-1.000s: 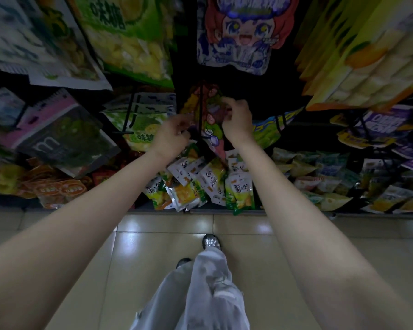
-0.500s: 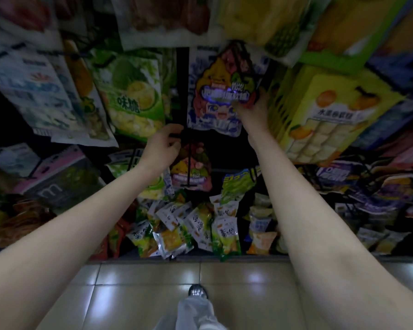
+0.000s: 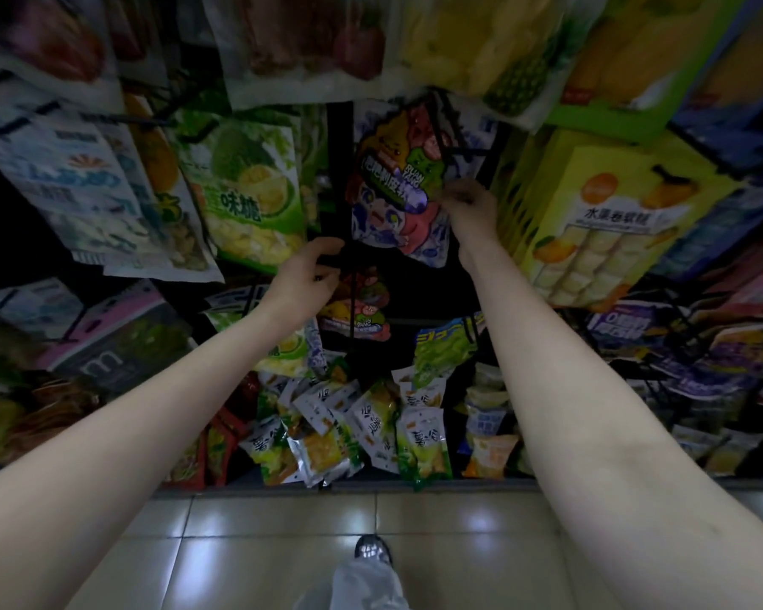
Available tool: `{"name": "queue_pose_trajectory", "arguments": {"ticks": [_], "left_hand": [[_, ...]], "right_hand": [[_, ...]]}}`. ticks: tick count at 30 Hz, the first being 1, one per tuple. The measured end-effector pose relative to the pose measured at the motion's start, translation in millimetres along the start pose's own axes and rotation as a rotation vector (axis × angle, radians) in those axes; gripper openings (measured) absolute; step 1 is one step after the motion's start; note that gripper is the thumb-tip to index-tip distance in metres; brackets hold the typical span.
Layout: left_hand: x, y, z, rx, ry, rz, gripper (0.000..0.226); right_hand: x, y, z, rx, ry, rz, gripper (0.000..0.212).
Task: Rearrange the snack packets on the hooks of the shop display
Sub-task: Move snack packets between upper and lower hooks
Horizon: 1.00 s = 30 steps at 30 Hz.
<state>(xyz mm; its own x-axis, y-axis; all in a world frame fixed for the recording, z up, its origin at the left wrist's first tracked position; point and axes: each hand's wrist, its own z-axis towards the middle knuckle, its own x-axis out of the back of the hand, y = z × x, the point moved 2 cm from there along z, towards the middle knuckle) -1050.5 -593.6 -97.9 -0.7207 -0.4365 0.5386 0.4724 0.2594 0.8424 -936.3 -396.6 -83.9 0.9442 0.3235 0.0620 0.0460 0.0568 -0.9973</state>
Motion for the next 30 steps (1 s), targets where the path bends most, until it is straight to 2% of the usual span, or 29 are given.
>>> {"name": "queue_pose_trajectory", "arguments": {"ticks": [7,13,16,19,22,23,25,26,28,30], "left_hand": [[1.3,-16.1,-10.9,0.006,0.013,-0.068,0.039],[-12.1,-27.0,-10.3,0.189,0.097,-0.373,0.034],[-18.7,-42.8,-15.6,0.218,0.054,-0.332,0.033],[-24.7,-52.8,-20.6,0.329,0.036,-0.362,0.032],[-21.7,-44.0,-15.8,0.376,0.031,-0.551,0.013],[-19.3,-38.2,-15.1,0.375,-0.008,-0.615,0.012],[-14.1,-30.5,-15.2,0.366,-0.078,-0.774,0.018],[-11.0,-29.2,-15.6,0.373,-0.076,-0.874,0.022],[-1.5,-27.1,-14.7,0.404,-0.010,-1.054,0.024],[7.8,-22.3,-11.6,0.386,0.028,-1.113,0.025]], "right_hand": [[23.1,-27.0,-40.2,-0.007,-0.164,0.143,0.021],[74.7,-22.8,-91.0,-0.097,-0.366,0.189,0.020],[80.6,-9.2,-97.7,-0.117,-0.374,0.278,0.034],[65.9,-2.4,-91.1,-0.098,-0.395,0.261,0.017],[54.6,-2.4,-90.7,-0.119,-0.463,0.268,0.016],[54.4,-2.7,-92.4,-0.122,-0.490,0.277,0.023],[55.0,-3.4,-93.3,-0.115,-0.532,0.251,0.033],[54.2,-3.9,-92.9,-0.100,-0.550,0.208,0.028],[50.0,-3.0,-88.1,-0.047,-0.556,0.074,0.017],[46.2,-2.4,-81.7,-0.007,-0.514,-0.032,0.021]]}}
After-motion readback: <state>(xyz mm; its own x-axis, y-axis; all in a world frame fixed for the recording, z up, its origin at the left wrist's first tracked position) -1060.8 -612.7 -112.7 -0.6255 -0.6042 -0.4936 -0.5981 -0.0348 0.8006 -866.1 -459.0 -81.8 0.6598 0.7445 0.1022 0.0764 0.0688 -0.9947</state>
